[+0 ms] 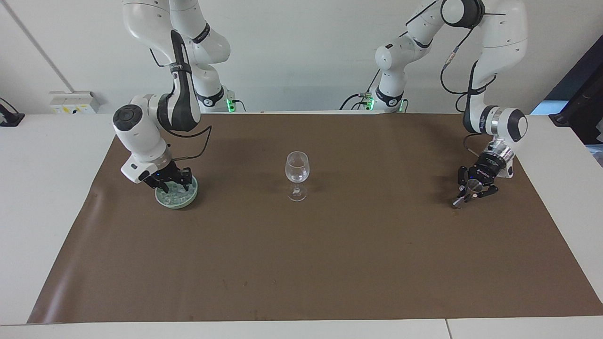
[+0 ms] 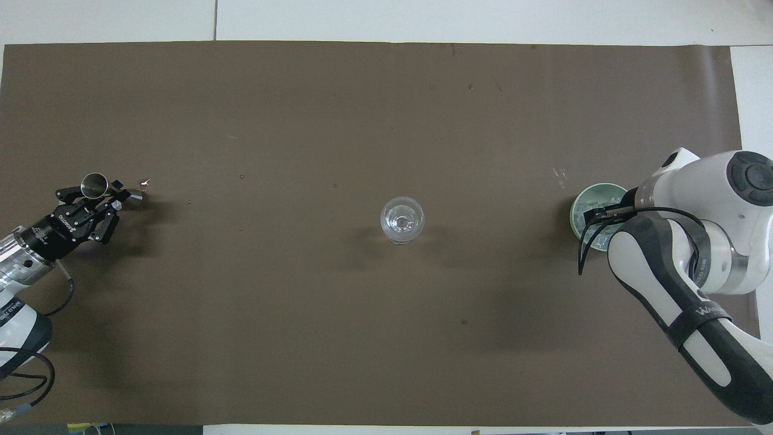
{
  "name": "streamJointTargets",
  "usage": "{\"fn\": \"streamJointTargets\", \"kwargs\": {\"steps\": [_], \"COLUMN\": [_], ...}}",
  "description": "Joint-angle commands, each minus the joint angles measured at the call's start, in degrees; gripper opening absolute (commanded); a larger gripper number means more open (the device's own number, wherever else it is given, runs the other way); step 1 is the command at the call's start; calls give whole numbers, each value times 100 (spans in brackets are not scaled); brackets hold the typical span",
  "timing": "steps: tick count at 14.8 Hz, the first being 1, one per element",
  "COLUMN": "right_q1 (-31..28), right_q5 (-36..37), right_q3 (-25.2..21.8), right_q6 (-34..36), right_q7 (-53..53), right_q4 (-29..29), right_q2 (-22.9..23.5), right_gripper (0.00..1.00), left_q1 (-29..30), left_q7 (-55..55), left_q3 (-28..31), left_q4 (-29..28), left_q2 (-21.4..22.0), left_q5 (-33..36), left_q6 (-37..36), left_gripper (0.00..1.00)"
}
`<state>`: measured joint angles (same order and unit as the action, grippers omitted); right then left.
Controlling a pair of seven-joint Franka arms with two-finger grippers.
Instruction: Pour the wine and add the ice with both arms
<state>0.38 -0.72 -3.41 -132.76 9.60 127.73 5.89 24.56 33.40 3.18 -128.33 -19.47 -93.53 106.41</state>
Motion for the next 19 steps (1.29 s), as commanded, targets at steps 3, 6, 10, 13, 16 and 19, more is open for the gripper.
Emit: {"fn": "streamJointTargets", "kwargs": {"steps": [3, 6, 10, 13, 16, 19], "right_q1": [-29, -20, -11, -11, -11, -11], "right_q5": [-87, -87, -87, -87, -87, -87], "right_q3": [34, 34, 34, 34, 34, 34], "right_q6": [-48, -48, -48, -75, -74, -13], "right_q7": [165, 165, 165, 165, 156, 147], "right_q4": [94, 129, 138, 190, 190, 156], "right_q2": [-62, -71, -79, -88, -88, -88], "right_gripper": [60, 54, 39, 24, 13, 0], "left_q1": [-109, -179, -259, -364, -311, -241], "left_q7": [-158, -167, -246, -255, -255, -229], "left_q3": [-19, -28, -28, -20, -19, -11], "left_q4": [-184, -131, -149, -157, -166, -184], "left_q2": [93, 58, 49, 40, 58, 93], "left_q5": [-332, -595, -780, -781, -781, -746], "left_q6": [336, 546, 661, 750, 714, 601], "left_gripper": [0, 0, 0, 0, 39, 100]}}
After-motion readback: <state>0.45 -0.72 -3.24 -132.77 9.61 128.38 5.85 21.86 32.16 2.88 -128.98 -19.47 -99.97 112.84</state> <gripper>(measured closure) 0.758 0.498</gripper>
